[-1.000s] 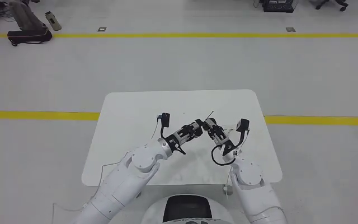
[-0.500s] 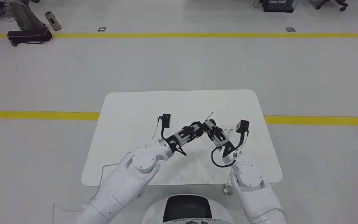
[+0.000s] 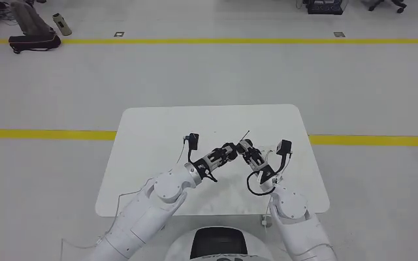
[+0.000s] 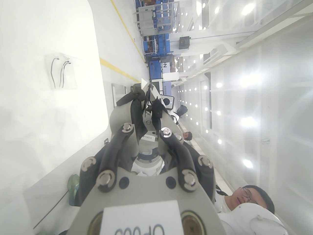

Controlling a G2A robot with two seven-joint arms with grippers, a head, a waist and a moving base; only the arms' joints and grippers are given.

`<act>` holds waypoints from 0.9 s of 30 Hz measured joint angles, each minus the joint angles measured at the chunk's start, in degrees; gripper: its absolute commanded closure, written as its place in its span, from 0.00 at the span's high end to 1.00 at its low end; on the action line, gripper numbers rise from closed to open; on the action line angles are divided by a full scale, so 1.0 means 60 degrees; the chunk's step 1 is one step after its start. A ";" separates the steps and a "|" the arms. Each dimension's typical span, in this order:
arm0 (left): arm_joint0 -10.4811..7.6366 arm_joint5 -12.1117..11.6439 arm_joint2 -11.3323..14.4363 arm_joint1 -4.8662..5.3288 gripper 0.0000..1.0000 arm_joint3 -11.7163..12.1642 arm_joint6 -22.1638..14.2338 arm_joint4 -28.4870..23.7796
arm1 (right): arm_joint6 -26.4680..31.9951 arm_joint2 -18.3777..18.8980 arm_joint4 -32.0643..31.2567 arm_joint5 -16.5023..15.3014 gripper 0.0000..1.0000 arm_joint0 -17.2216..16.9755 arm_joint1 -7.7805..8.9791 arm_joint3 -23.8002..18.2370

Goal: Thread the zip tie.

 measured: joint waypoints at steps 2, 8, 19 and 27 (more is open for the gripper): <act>0.0008 -0.0001 0.0000 0.0002 0.03 -0.0006 0.0006 0.0001 | -0.0012 -0.0012 -0.0008 0.0000 0.00 -0.0014 0.0015 -0.0004; 0.0018 -0.0004 0.0005 0.0005 0.00 0.0001 0.0004 -0.0010 | -0.0040 -0.0019 0.0006 0.0000 0.00 -0.0038 0.0070 -0.0003; 0.0007 -0.0071 -0.0025 0.0015 0.00 0.0057 -0.0062 -0.0078 | 0.0020 -0.0059 0.0163 0.0000 1.00 -0.0003 0.0155 0.0041; 0.0025 -0.0147 -0.0240 0.0081 0.00 0.0059 -0.0303 -0.0101 | 0.0267 0.0028 0.0431 0.0000 1.00 0.0022 0.0230 0.0062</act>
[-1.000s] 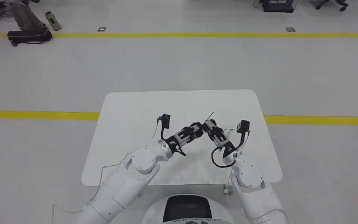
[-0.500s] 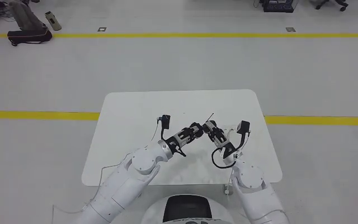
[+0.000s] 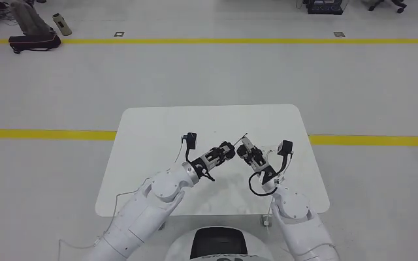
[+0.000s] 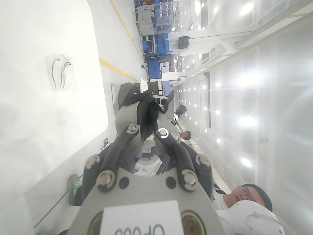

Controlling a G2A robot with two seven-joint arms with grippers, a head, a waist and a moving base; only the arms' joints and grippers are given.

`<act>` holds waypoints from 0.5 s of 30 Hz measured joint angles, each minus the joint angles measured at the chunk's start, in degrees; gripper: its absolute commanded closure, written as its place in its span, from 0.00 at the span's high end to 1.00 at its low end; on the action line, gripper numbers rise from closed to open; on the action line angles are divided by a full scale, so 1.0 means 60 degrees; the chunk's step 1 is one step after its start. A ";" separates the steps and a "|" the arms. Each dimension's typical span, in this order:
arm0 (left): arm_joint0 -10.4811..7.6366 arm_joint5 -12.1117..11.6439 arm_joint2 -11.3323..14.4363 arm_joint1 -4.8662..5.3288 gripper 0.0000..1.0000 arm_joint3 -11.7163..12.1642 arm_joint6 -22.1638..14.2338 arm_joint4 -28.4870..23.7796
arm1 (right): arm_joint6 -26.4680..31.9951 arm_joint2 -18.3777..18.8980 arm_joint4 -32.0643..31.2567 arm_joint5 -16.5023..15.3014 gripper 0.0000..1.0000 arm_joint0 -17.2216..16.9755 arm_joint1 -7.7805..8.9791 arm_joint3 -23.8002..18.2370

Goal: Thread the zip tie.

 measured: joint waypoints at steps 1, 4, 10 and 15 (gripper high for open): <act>0.0011 -0.0013 -0.0043 0.0014 0.00 -0.0016 -0.0044 0.0006 | 0.0090 0.0035 0.0085 0.0000 1.00 0.0007 0.0013 0.0021; 0.0044 -0.0113 -0.0264 0.0091 0.00 -0.0066 -0.0368 0.0067 | 0.0617 0.0205 0.0574 0.0000 1.00 0.0031 0.0067 0.0179; 0.0126 0.0022 -0.0929 0.0318 0.00 -0.0168 -0.1374 0.0125 | 0.1782 0.0469 0.1362 0.0007 1.00 0.0129 0.0158 0.0461; 0.0094 0.0235 -0.1082 0.0397 0.00 -0.0181 -0.1881 0.0225 | 0.1736 0.0462 0.1346 0.0007 1.00 0.0126 0.0156 0.0454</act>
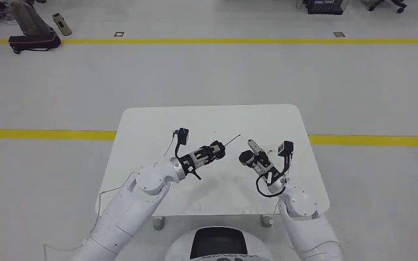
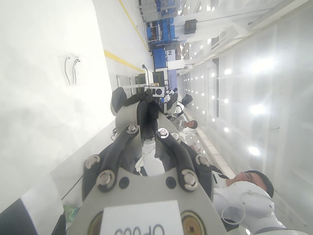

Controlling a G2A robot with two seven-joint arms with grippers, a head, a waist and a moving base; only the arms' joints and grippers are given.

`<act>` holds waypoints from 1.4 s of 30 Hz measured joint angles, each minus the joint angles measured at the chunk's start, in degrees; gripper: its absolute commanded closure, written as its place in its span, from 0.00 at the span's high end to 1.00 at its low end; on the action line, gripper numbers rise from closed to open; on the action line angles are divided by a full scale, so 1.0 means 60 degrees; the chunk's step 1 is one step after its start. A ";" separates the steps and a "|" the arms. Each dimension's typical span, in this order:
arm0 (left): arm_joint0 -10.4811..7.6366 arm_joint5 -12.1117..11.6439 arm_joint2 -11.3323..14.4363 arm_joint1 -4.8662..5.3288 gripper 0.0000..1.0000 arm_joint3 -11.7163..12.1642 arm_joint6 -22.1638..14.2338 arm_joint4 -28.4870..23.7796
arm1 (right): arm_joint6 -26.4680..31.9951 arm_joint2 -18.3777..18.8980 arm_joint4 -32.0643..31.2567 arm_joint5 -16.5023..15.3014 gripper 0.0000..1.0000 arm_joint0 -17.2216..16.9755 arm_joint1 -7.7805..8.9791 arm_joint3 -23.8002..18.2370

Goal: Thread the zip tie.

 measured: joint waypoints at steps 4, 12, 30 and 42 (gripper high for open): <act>0.0001 -0.0008 0.0004 -0.0002 0.00 0.0000 0.0018 -0.0004 | 0.0002 0.0000 0.0000 0.0000 1.00 0.0000 0.0000 0.0000; -0.0239 0.0096 -0.0207 0.0095 0.00 0.0296 -0.1166 -0.0496 | 0.2141 0.0735 0.1465 0.0445 1.00 0.0536 0.0235 0.1019; -0.1296 0.0387 -0.0287 0.0267 0.00 0.1288 -0.3106 -0.0542 | 0.6519 0.1131 0.2609 0.1026 1.00 0.3007 0.0637 0.4268; -0.1292 0.0386 -0.0291 0.0268 0.00 0.1284 -0.3103 -0.0541 | 0.6519 0.1131 0.2608 0.1027 1.00 0.3008 0.0637 0.4268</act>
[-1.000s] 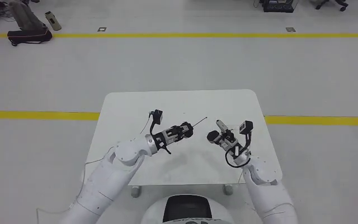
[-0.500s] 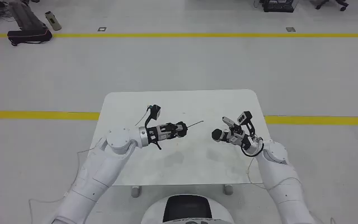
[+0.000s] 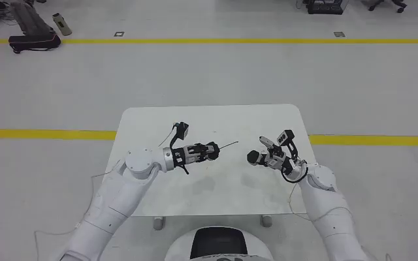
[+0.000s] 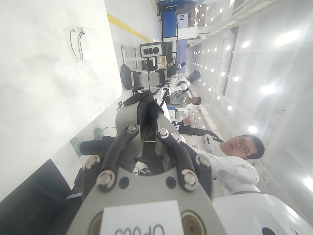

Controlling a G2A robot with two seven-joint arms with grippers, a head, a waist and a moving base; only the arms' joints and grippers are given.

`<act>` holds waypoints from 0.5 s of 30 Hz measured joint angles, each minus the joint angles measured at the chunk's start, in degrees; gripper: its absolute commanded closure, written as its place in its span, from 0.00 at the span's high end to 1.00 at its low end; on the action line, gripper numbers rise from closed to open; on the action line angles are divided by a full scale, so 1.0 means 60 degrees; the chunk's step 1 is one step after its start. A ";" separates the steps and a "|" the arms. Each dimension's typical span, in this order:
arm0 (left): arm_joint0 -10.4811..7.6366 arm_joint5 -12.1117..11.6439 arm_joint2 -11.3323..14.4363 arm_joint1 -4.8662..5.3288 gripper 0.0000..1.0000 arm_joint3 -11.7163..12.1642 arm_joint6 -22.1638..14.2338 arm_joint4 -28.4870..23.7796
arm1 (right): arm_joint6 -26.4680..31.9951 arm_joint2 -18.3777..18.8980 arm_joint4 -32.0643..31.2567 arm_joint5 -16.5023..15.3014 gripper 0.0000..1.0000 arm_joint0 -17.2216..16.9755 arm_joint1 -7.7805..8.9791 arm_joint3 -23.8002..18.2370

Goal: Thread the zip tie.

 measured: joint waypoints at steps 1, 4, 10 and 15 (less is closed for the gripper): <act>0.0000 0.0000 0.0000 0.0000 0.00 0.0000 0.0000 0.0000 | 0.0000 0.0000 0.0000 0.0000 1.00 0.0000 0.0000 0.0000; 0.0000 0.0000 0.0000 0.0000 0.00 0.0000 0.0000 0.0000 | 0.0000 0.0000 0.0000 0.0000 1.00 0.0000 0.0000 0.0000; 0.0000 0.0000 0.0000 0.0000 0.00 0.0000 0.0000 0.0000 | 0.0000 0.0000 0.0000 0.0000 1.00 0.0000 0.0000 0.0000; 0.0000 0.0000 0.0000 0.0000 0.00 0.0000 0.0000 0.0000 | -0.0142 -0.0089 -0.0023 0.0056 1.00 0.0011 -0.0004 -0.0124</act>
